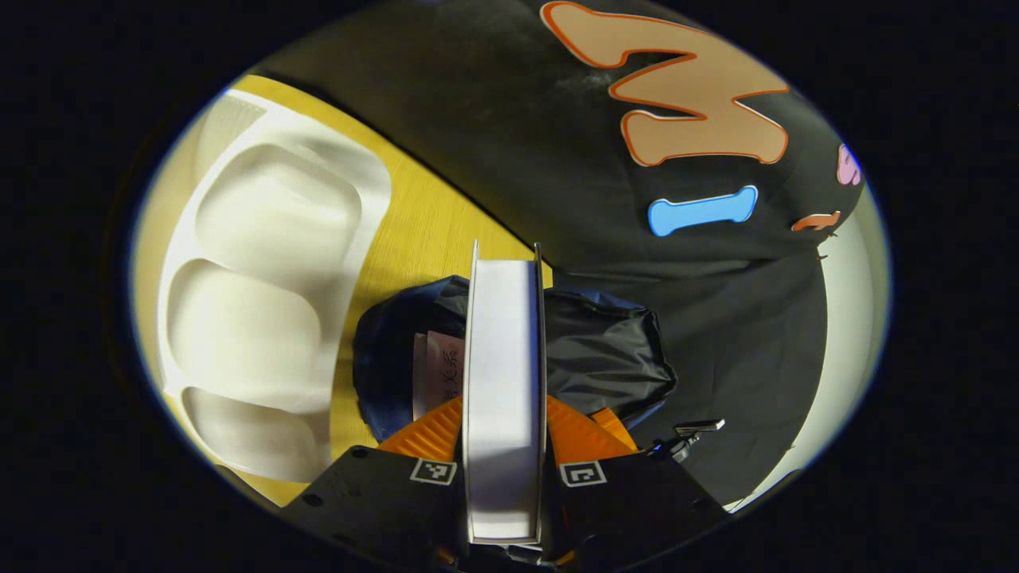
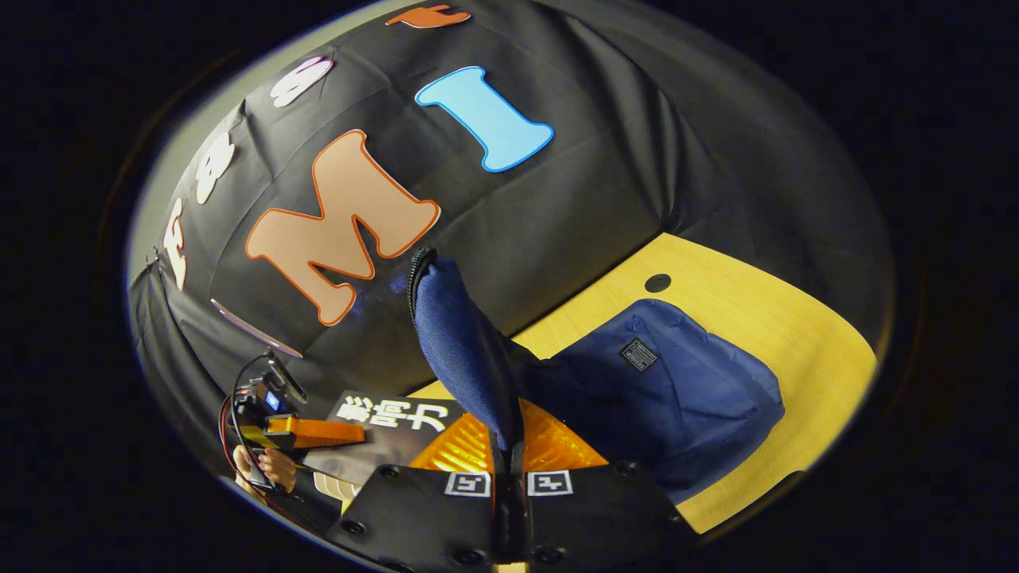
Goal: Open the schoolbag, grab two books from the bookshelf and put them into the schoolbag.
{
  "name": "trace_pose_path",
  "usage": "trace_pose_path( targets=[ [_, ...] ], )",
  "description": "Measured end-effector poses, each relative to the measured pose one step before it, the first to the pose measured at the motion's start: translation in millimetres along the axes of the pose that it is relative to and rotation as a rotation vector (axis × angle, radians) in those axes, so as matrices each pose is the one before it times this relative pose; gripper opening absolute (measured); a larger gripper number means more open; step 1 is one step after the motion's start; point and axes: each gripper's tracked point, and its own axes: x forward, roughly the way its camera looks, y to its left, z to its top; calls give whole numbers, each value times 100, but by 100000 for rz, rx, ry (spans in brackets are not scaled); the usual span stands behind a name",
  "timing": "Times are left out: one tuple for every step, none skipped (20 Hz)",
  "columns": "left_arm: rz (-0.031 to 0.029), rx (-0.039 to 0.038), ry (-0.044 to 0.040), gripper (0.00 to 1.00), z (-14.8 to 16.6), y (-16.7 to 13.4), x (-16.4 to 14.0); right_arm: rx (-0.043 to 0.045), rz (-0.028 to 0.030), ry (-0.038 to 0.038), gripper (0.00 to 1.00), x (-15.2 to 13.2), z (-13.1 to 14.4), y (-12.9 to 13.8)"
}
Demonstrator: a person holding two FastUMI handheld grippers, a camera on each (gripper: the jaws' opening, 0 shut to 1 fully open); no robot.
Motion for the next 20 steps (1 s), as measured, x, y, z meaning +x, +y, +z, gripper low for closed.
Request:
trace_pose_path(
  targets=[
    [560,-669,783,33,-317,54,871,14,41,-26,3,-108,-71,-37],
    [536,-427,1029,33,-273,53,841,-36,115,88,3,13,40,-68],
    [654,-3,996,34,-252,33,718,91,-66,-159,3,-37,147,44],
    [213,407,690,34,-408,93,667,121,87,-153,3,-28,174,12],
    [221,-277,96,33,-193,58,596,-221,-94,-184,3,-110,-22,-58],
    [-149,-387,84,33,-115,-21,722,-208,96,-73,3,-16,-8,-25],
    [339,-761,-30,33,-250,29,532,-283,10,4,3,-52,62,94],
    [521,-527,662,34,-354,-25,556,-290,39,-87,3,-20,60,25],
    [139,-335,656,33,-354,8,447,-291,11,-137,3,11,-24,50],
    [-24,-509,418,33,-214,-44,655,-355,69,-33,3,-83,118,29],
    [-290,-343,466,33,-162,-3,344,-206,7,-45,3,39,3,40],
    [-85,-520,-177,33,-102,78,353,-133,109,10,3,-28,62,38],
    [-506,-685,-212,33,-36,-42,184,-172,88,97,3,-23,-56,27],
    [-615,-1026,-283,33,-73,-122,348,-167,116,272,3,39,61,-10],
    [-490,-1080,-216,34,-118,-85,330,-195,-5,16,3,5,-46,50],
    [-536,-788,-322,33,-61,-85,233,-279,-25,1,3,43,94,-19],
    [-507,-619,-375,33,-1,-22,257,-173,-53,-144,3,-29,41,54],
    [-563,-552,-382,33,52,9,420,-164,-95,5,3,-53,118,-3],
    [-646,-889,-285,33,-140,-9,227,-100,-41,62,3,-9,-112,46],
    [-680,-1254,-539,33,-124,-46,329,-48,-30,13,3,36,95,-37]
  ],
)
